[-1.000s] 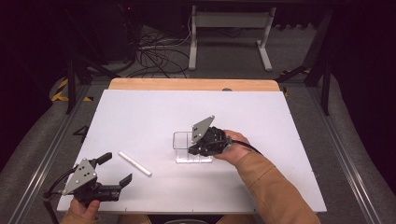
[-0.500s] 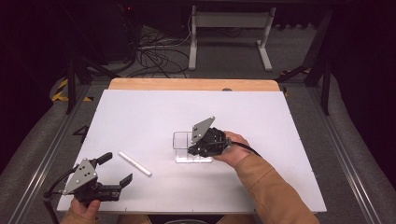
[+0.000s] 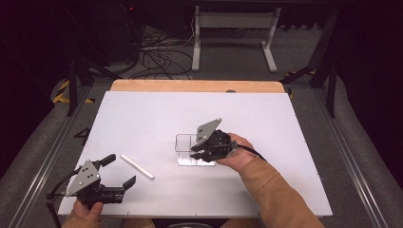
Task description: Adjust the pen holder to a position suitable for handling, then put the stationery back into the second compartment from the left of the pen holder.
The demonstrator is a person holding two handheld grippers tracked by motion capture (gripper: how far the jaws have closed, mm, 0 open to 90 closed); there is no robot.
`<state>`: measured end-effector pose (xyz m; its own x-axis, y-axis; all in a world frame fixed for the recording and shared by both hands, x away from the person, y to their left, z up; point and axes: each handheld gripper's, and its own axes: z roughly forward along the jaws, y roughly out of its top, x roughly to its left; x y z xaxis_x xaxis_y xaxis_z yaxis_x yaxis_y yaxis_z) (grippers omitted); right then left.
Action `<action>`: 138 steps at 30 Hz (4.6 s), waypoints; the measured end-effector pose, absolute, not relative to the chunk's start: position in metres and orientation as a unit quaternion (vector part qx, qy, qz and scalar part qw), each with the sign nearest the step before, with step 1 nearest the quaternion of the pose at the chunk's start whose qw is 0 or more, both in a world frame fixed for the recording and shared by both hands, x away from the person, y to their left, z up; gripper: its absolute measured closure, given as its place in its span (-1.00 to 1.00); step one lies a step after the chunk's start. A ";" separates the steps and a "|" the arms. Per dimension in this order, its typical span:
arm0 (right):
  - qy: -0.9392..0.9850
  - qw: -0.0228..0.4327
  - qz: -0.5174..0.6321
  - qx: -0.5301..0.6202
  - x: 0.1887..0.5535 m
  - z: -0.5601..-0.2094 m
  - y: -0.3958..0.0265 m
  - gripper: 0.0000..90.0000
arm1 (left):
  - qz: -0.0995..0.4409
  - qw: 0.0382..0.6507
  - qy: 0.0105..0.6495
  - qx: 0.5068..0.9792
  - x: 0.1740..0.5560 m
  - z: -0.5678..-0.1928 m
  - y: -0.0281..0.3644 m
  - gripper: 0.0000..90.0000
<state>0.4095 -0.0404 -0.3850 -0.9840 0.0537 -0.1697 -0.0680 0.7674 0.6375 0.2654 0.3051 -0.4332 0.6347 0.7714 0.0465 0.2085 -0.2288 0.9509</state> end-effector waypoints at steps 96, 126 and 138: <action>0.918 0.058 0.376 0.110 0.385 -0.433 0.136 -0.07 | 0.293 0.543 0.367 0.696 0.237 -0.432 0.339 -0.93; 0.929 0.062 0.335 0.145 0.393 -0.459 0.157 0.38 | 0.290 0.542 0.366 0.699 0.239 -0.432 0.339 -0.93; 0.926 0.068 0.325 0.179 0.393 -0.464 0.164 0.60 | 0.290 0.540 0.365 0.701 0.240 -0.433 0.338 -0.93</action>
<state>0.3931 0.1638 -0.4643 -0.9263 0.3767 -0.0097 0.2878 0.7238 0.6272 0.2401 0.3380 -0.4327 0.5662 0.8241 0.0128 0.1984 -0.1514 0.9684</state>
